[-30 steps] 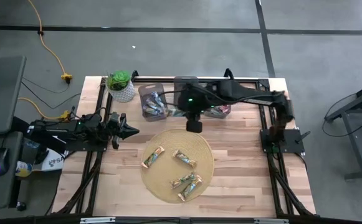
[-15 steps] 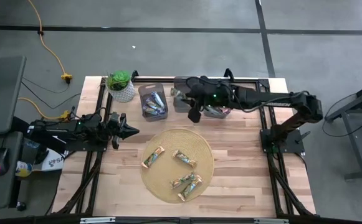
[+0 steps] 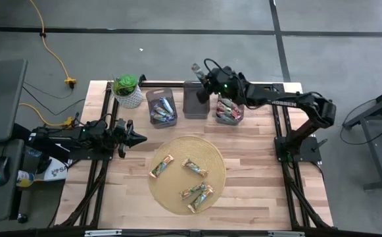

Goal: Pick and place Granola Bars by type
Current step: Put the yellow granola bar into the center black bin

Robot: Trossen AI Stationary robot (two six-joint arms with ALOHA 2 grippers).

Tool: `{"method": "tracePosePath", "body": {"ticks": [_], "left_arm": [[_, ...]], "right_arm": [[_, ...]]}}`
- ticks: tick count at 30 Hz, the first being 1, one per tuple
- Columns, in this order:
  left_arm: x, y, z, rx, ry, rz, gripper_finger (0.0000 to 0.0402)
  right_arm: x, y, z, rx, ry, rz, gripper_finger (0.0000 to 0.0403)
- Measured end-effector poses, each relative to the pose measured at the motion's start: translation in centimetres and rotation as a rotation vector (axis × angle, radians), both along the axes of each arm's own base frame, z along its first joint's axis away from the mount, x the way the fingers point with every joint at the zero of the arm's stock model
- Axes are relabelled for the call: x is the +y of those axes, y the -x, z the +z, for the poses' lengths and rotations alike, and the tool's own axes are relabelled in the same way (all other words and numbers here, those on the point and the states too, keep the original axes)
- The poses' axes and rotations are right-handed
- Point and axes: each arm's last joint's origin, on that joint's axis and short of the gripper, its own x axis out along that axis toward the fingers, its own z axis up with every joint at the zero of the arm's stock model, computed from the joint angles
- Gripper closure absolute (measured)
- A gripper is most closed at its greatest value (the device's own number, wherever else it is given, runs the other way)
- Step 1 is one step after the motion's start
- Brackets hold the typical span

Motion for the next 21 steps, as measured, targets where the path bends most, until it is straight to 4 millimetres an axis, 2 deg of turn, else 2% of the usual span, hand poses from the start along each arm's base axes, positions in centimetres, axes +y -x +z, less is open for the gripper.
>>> {"method": "tracePosePath", "body": {"ticks": [4,12,21], "left_arm": [[0.0,0.0,0.0,0.0,0.0,0.0,0.0401],[0.0,0.0,0.0,0.0,0.0,0.0,0.0401],[0.0,0.0,0.0,0.001,0.0,-0.001,0.0401]], "right_arm": [[-2.0,-1.8,-0.5,0.056,-0.022,0.034,0.0321],[-5.6,-5.3,-3.5,0.346,-0.167,0.07,0.0321],[-7.8,-6.0,-7.3,0.526,-0.37,0.019,0.0321]]}}
